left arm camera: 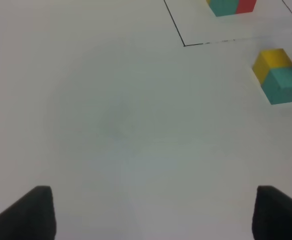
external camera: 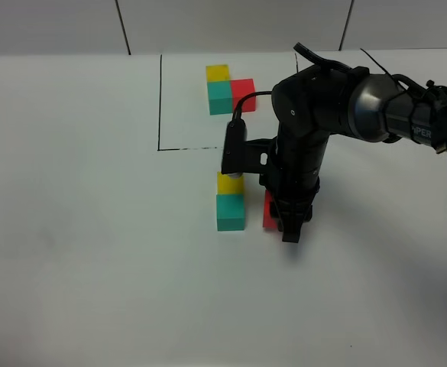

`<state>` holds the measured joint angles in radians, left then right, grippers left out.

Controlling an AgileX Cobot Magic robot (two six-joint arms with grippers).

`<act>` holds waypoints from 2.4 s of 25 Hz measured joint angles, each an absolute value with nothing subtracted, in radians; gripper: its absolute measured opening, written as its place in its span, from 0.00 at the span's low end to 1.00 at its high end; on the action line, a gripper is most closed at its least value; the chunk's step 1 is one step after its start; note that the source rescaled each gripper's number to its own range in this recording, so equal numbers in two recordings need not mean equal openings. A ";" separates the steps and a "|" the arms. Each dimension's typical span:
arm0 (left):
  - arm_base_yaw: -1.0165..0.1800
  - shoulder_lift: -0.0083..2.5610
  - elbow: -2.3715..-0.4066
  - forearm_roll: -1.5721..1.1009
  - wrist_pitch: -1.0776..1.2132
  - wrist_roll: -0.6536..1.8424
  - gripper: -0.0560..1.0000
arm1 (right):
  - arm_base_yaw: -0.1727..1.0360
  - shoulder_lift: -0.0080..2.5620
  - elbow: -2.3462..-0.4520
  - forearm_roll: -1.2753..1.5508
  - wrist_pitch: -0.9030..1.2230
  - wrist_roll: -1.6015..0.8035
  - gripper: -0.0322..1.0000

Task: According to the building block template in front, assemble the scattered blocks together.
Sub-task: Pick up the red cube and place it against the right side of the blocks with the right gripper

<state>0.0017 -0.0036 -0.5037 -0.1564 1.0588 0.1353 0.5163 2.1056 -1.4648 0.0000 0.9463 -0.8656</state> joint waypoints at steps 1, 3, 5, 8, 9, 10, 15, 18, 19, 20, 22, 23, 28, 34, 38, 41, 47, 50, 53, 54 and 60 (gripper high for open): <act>0.002 -0.004 -0.504 -0.156 1.059 0.135 0.91 | 0.516 2.115 -1.465 0.000 0.943 -0.868 0.05; 0.002 -0.004 -0.504 -0.156 1.059 0.134 0.91 | 0.516 2.132 -1.467 0.000 0.938 -0.869 0.05; 0.002 -0.004 -0.504 -0.156 1.059 0.134 0.91 | 0.516 2.154 -1.478 0.006 0.935 -0.872 0.05; 0.002 -0.004 -0.504 -0.156 1.059 0.134 0.91 | 0.516 2.178 -1.505 0.025 0.932 -0.884 0.05; 0.002 -0.004 -0.504 -0.156 1.059 0.134 0.91 | 0.516 2.186 -1.516 0.037 0.934 -0.887 0.05; 0.002 -0.004 -0.504 -0.156 1.059 0.134 0.91 | 0.516 2.192 -1.526 0.051 0.934 -0.888 0.05; 0.002 -0.004 -0.504 -0.156 1.059 0.134 0.91 | 0.523 2.212 -1.546 0.067 0.946 -0.891 0.05; 0.002 -0.004 -0.504 -0.156 1.059 0.134 0.91 | 0.529 2.214 -1.548 0.067 0.947 -0.907 0.05; 0.002 -0.004 -0.504 -0.156 1.059 0.134 0.91 | 0.529 2.214 -1.548 0.067 0.947 -0.911 0.05; 0.002 -0.004 -0.504 -0.156 1.059 0.134 0.91 | 0.529 2.214 -1.548 0.067 0.947 -0.914 0.05; 0.002 -0.004 -0.504 -0.156 1.059 0.134 0.91 | 0.529 2.214 -1.548 0.067 0.947 -0.917 0.05; 0.002 -0.004 -0.504 -0.156 1.059 0.134 0.91 | 0.529 2.214 -1.548 0.065 0.947 -0.919 0.05; 0.002 -0.004 -0.504 -0.156 1.059 0.134 0.91 | 0.534 2.214 -1.548 0.049 0.946 -0.924 0.05; 0.002 -0.004 -0.504 -0.156 1.059 0.134 0.90 | 0.536 2.214 -1.548 0.040 0.943 -0.924 0.05; 0.002 -0.004 -0.504 -0.156 1.059 0.134 0.90 | 0.536 2.214 -1.548 0.040 0.942 -0.928 0.05; 0.002 -0.004 -0.504 -0.156 1.059 0.134 0.90 | 0.536 2.214 -1.548 0.040 0.941 -0.928 0.05; 0.002 -0.004 -0.504 -0.156 1.059 0.134 0.91 | 0.536 2.214 -1.548 0.040 0.931 -0.928 0.05; 0.002 -0.004 -0.504 -0.156 1.059 0.134 0.91 | 0.536 2.214 -1.548 0.040 0.926 -0.931 0.05; 0.002 -0.004 -0.504 -0.156 1.059 0.134 0.91 | 0.536 2.214 -1.548 0.040 0.913 -0.931 0.05; 0.002 -0.004 -0.504 -0.156 1.059 0.134 0.91 | 0.536 2.214 -1.548 0.040 0.912 -0.932 0.05; 0.002 -0.004 -0.504 -0.156 1.059 0.134 0.91 | 0.536 2.214 -1.548 0.040 0.912 -0.933 0.05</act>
<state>0.0017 -0.0036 -0.5037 -0.1564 1.0588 0.1341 0.5359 2.2140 -1.5477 0.0400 0.9118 -0.9331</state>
